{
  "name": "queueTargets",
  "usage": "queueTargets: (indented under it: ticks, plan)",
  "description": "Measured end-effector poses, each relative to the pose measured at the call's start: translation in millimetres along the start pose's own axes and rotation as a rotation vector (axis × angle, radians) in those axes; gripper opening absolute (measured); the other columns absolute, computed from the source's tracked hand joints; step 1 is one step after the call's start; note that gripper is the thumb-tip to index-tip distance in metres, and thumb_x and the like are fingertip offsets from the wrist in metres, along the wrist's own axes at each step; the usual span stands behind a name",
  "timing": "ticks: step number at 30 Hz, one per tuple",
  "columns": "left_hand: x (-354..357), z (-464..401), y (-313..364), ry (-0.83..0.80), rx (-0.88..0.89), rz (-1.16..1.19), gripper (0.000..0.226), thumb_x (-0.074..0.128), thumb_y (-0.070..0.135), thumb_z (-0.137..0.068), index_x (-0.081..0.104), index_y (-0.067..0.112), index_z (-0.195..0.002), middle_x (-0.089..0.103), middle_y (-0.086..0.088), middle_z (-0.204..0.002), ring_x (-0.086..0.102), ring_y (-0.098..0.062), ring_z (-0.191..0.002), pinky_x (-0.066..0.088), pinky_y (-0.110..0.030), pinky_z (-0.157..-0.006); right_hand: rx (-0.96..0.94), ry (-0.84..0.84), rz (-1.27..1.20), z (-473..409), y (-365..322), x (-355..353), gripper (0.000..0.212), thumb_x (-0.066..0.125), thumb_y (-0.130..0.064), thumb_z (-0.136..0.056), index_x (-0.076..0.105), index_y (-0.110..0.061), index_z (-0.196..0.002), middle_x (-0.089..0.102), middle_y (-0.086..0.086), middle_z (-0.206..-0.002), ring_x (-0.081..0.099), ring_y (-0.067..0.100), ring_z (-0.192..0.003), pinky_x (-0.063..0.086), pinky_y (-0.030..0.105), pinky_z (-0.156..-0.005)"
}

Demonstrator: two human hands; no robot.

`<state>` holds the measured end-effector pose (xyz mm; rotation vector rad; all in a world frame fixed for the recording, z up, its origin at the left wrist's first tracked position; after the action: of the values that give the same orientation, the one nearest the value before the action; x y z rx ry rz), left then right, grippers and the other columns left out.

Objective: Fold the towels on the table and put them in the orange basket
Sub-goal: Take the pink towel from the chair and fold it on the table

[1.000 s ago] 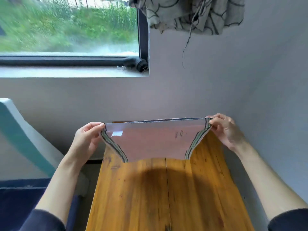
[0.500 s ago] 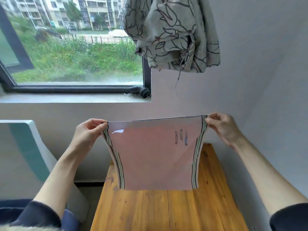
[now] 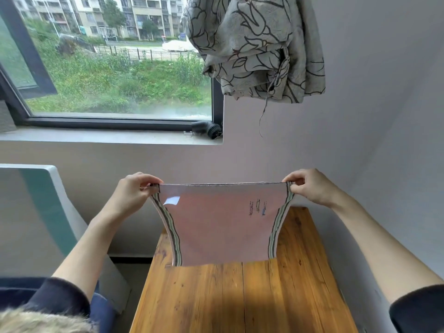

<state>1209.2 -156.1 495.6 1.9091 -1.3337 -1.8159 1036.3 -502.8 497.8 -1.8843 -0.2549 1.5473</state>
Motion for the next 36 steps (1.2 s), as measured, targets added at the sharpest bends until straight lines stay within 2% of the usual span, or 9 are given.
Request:
queueTargets:
  ticks: [5, 8, 12, 15, 20, 25, 30, 34, 36]
  plan:
    - [-7, 8, -2, 0.053, -0.006, 0.038, 0.01, 0.065, 0.005, -0.084, 0.069, 0.014, -0.086, 0.064, -0.003, -0.09, 0.06, -0.016, -0.082, 0.041, -0.013, -0.075, 0.061, 0.189, -0.188, 7, 3, -9, 0.017, 0.06, -0.002, -0.081, 0.065, -0.018, -0.08, 0.063, -0.002, -0.078, 0.056, 0.014, -0.076, 0.042, 0.023, -0.069]
    - [-11, 9, -1, 0.034, -0.019, 0.203, 0.016, 0.061, 0.007, -0.088, 0.062, 0.022, -0.082, 0.063, 0.001, -0.082, 0.057, -0.007, -0.076, 0.039, -0.001, -0.068, 0.079, 0.147, -0.388, 13, 9, -8, 0.018, 0.055, -0.001, -0.085, 0.064, -0.016, -0.084, 0.065, 0.008, -0.088, 0.055, 0.016, -0.079, 0.046, 0.026, -0.076]
    - [-3, 9, -4, -0.055, -0.04, 0.323, 0.017, 0.057, 0.005, -0.091, 0.062, 0.02, -0.085, 0.064, -0.013, -0.086, 0.058, -0.023, -0.079, 0.047, -0.037, -0.085, 0.122, 0.032, -0.414, 16, 18, -1, 0.018, 0.053, -0.005, -0.091, 0.064, -0.019, -0.088, 0.061, 0.002, -0.088, 0.053, 0.013, -0.074, 0.046, 0.02, -0.061]
    - [2, 11, -12, -0.036, -0.061, 0.342, 0.02, 0.059, 0.004, -0.089, 0.065, 0.021, -0.083, 0.064, -0.012, -0.084, 0.056, -0.023, -0.078, 0.047, -0.04, -0.083, 0.18, -0.019, -0.512, 17, 27, 11, 0.015, 0.052, -0.006, -0.093, 0.063, -0.015, -0.09, 0.062, 0.005, -0.092, 0.061, 0.013, -0.078, 0.052, 0.02, -0.055]
    - [30, 12, -38, -0.072, -0.154, 0.367, 0.02, 0.059, 0.003, -0.089, 0.066, 0.02, -0.081, 0.064, -0.009, -0.08, 0.055, -0.022, -0.076, 0.047, -0.035, -0.076, 0.32, -0.12, -0.653, 15, 48, 50, 0.013, 0.043, -0.006, -0.097, 0.055, -0.009, -0.092, 0.055, 0.014, -0.096, 0.061, 0.023, -0.086, 0.058, 0.033, -0.065]
    - [61, 7, -60, -0.063, -0.245, 0.354, 0.015, 0.059, 0.004, -0.088, 0.065, 0.016, -0.081, 0.061, -0.011, -0.082, 0.051, -0.022, -0.076, 0.043, -0.028, -0.068, 0.377, -0.045, -0.608, 1, 71, 70, 0.016, 0.045, -0.003, -0.096, 0.055, -0.012, -0.087, 0.05, 0.011, -0.09, 0.054, 0.021, -0.086, 0.054, 0.044, -0.083]
    - [56, -19, -42, 0.052, -0.196, 0.306, 0.01, 0.06, 0.004, -0.087, 0.066, 0.013, -0.089, 0.062, -0.008, -0.082, 0.053, -0.022, -0.076, 0.045, -0.03, -0.076, 0.321, 0.177, -0.626, -16, 70, 45, 0.02, 0.048, -0.003, -0.093, 0.057, -0.017, -0.083, 0.052, 0.004, -0.084, 0.054, 0.019, -0.083, 0.052, 0.041, -0.082]
    - [39, -19, -20, 0.123, -0.096, 0.351, 0.012, 0.062, 0.003, -0.086, 0.068, 0.012, -0.091, 0.062, 0.007, -0.075, 0.055, 0.0, -0.064, 0.039, -0.004, -0.06, 0.252, 0.278, -0.725, -9, 66, 27, 0.021, 0.05, -0.001, -0.089, 0.06, -0.016, -0.078, 0.061, 0.004, -0.081, 0.06, 0.019, -0.084, 0.054, 0.032, -0.081]
    - [39, -5, -19, 0.126, -0.082, 0.398, 0.013, 0.063, 0.002, -0.085, 0.068, 0.013, -0.09, 0.063, 0.009, -0.076, 0.056, 0.009, -0.06, 0.038, -0.001, -0.059, 0.231, 0.304, -0.712, 2, 68, 24, 0.022, 0.05, -0.001, -0.088, 0.06, -0.017, -0.076, 0.062, 0.003, -0.079, 0.061, 0.018, -0.083, 0.054, 0.03, -0.079]
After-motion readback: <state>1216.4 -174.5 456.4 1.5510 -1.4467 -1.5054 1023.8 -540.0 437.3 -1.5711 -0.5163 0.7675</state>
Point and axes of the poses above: each hand's wrist, its own z-axis away from the middle knuckle, its own x-axis out of the palm, y = z × x, the point moved 10 cm from there along -z, towards the middle knuckle
